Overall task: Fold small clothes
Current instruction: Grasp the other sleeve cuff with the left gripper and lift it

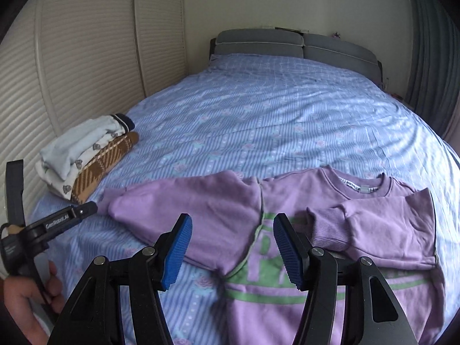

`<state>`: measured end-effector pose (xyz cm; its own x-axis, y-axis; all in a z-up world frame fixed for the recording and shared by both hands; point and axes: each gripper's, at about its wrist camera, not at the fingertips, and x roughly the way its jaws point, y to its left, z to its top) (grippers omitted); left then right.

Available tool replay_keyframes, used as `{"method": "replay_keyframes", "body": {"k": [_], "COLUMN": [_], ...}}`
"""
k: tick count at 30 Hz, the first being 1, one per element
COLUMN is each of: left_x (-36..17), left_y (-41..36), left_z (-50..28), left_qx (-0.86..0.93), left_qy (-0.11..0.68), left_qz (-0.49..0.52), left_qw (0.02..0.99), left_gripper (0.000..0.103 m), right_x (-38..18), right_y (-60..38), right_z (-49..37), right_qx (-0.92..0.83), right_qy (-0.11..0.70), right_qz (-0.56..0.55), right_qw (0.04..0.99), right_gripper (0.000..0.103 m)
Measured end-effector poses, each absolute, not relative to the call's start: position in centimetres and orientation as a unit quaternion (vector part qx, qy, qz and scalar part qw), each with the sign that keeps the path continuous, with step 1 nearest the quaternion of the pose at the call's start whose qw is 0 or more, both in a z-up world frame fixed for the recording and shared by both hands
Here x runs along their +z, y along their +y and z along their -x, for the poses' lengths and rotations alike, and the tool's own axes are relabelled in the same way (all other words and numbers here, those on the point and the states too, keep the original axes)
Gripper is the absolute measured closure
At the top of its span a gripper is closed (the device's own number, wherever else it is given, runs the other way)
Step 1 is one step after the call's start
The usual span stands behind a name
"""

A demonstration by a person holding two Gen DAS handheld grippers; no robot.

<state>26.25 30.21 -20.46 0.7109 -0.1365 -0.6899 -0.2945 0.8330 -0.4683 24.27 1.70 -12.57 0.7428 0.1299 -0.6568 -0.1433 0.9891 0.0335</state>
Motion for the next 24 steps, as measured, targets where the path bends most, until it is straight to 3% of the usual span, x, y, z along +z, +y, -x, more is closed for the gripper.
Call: {"method": "replay_keyframes", "body": {"k": [9, 11, 13, 24], "left_x": [-22.3, -22.2, -21.8, -13.5], "left_y": [30.7, 30.6, 30.5, 25.5], "left_z": [-27.5, -27.6, -27.5, -25.6], "left_qx": [0.032, 0.033, 0.036, 0.016], "left_qy": [0.368, 0.367, 0.363, 0.309], "left_qz": [0.362, 0.362, 0.357, 0.260], "left_qw": [0.856, 0.857, 0.860, 0.915], "left_gripper": [0.072, 0.085, 0.091, 0.093], "right_x": [-13.6, -13.7, -13.7, -11.9], "right_y": [1.0, 0.7, 0.4, -3.4], "right_z": [-25.2, -25.4, -25.4, -23.9], "right_qx": [0.050, 0.046, 0.043, 0.024], "right_qy": [0.362, 0.364, 0.364, 0.351], "right_qz": [0.010, 0.007, 0.007, -0.015], "right_qw": [0.931, 0.930, 0.930, 0.936], "right_gripper": [0.043, 0.043, 0.043, 0.043]}}
